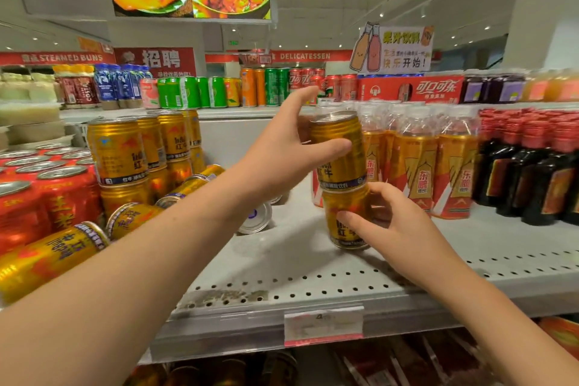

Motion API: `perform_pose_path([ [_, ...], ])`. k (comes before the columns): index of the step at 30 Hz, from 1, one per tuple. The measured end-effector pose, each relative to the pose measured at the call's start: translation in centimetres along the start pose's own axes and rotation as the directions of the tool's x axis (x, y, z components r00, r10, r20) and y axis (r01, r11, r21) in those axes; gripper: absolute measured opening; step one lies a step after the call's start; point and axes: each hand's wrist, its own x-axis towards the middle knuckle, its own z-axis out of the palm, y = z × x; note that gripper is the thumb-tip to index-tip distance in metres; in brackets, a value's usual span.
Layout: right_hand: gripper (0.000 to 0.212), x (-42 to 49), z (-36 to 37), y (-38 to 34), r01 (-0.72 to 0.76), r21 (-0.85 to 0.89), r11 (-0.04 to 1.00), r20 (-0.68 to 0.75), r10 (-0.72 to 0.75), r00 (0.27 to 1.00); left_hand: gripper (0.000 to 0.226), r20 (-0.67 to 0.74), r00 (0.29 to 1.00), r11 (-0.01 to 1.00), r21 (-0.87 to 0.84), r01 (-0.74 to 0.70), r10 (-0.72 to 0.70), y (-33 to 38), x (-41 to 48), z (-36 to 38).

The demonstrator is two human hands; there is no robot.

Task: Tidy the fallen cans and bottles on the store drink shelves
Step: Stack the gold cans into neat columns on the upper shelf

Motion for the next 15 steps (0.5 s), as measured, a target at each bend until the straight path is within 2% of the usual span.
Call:
perform_pose_path([
  [2,0.046,-0.1,-0.4,0.4,-0.024,0.000,1.000,0.004,0.024,1.000,0.083,0.000,0.999,0.998,-0.048,0.043,-0.043,-0.2,0.6,1.3],
  [6,0.048,-0.1,-1.0,1.1,-0.066,-0.032,0.997,-0.006,0.066,0.998,0.072,0.090,0.989,0.993,-0.001,0.119,-0.118,-0.9,1.4,3.6],
  [11,0.045,-0.1,-2.1,1.4,-0.098,-0.115,0.989,0.010,0.100,0.995,0.072,0.085,0.992,0.995,0.016,0.095,-0.096,-1.6,1.5,5.2],
  [15,0.045,-0.6,-2.6,0.3,-0.101,-0.202,0.974,0.014,0.106,0.994,0.073,0.130,0.979,0.985,0.094,0.145,-0.156,-1.4,0.6,4.6],
])
